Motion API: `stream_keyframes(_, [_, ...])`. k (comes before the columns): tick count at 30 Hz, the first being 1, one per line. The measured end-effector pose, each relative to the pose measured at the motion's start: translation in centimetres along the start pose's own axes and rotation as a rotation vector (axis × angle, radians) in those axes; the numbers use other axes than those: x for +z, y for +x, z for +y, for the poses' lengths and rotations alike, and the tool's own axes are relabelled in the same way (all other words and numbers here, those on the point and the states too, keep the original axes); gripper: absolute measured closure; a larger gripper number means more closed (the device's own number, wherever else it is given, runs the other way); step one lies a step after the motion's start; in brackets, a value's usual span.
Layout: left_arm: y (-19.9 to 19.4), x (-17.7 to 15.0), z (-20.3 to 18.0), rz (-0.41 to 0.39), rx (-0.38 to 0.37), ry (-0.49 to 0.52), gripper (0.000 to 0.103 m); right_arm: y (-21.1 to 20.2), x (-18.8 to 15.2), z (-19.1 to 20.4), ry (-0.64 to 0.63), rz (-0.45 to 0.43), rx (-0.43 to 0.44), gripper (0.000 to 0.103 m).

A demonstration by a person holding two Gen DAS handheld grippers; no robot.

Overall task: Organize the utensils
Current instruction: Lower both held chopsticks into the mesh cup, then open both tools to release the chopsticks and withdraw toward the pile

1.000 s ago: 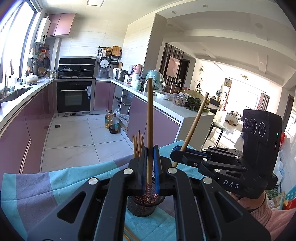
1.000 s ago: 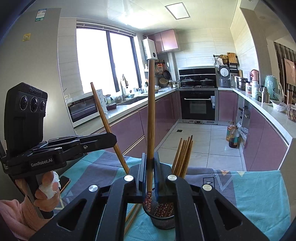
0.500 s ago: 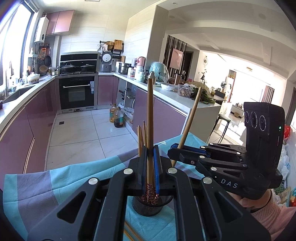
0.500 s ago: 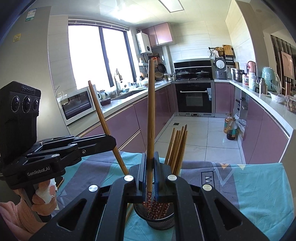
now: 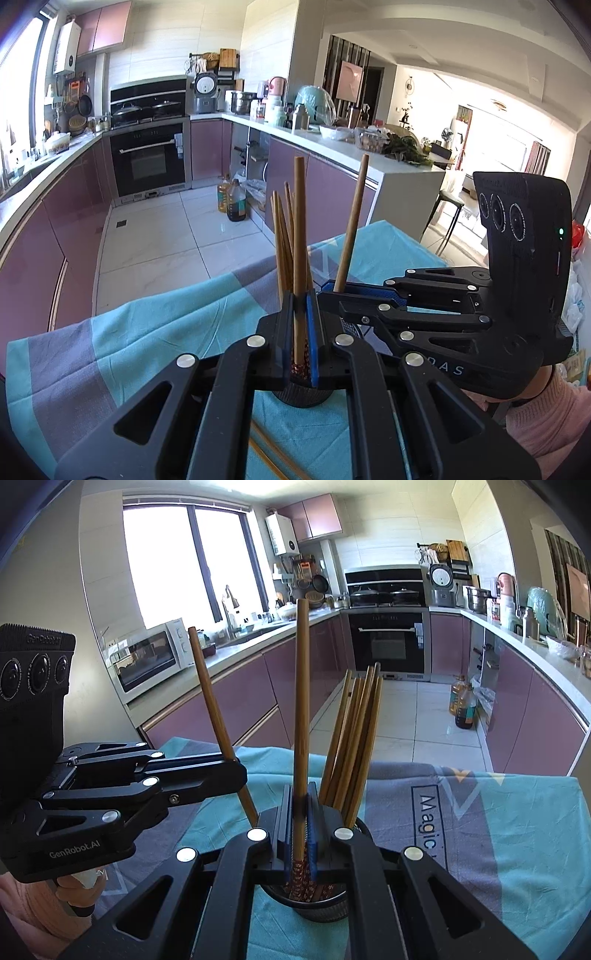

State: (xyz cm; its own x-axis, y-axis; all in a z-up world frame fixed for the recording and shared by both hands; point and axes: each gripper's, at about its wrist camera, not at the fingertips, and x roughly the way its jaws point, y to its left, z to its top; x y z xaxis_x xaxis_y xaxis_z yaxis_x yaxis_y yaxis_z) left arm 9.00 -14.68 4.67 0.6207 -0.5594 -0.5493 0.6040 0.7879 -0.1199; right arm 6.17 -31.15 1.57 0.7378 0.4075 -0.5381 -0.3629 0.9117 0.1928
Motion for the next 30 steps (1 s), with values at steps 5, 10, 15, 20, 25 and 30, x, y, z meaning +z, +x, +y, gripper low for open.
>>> stream_keyframes(5, [1.6, 0.0, 0.8, 0.029, 0.006, -0.018, 0.095, 0.9, -0.3, -0.5, 0.022, 0.024, -0.003, 0.097])
stream_keyframes(10, [3.1, 0.1, 1.4, 0.051, 0.010, -0.036, 0.095, 1.4, -0.2, -0.9, 0.045, 0.025, -0.008, 0.097])
stream_keyframes(15, [4.6, 0.3, 2.4, 0.070, 0.001, -0.066, 0.095, 1.6, -0.1, -1.4, 0.075, 0.026, -0.007, 0.096])
stream_keyframes(20, [5.6, -0.2, 3.0, 0.076, 0.001, -0.063, 0.095, 1.8, -0.2, -1.6, 0.092, 0.029, -0.015, 0.095])
stream_keyframes(25, [5.7, -0.9, 3.4, 0.078, 0.002, -0.081, 0.094, 1.8, -0.5, -1.7, 0.103, 0.033, -0.020, 0.095])
stream_keyframes(30, [5.2, -1.6, 3.7, 0.057, 0.029, -0.088, 0.085, 1.4, -0.8, -1.4, 0.089, 0.033, -0.020, 0.094])
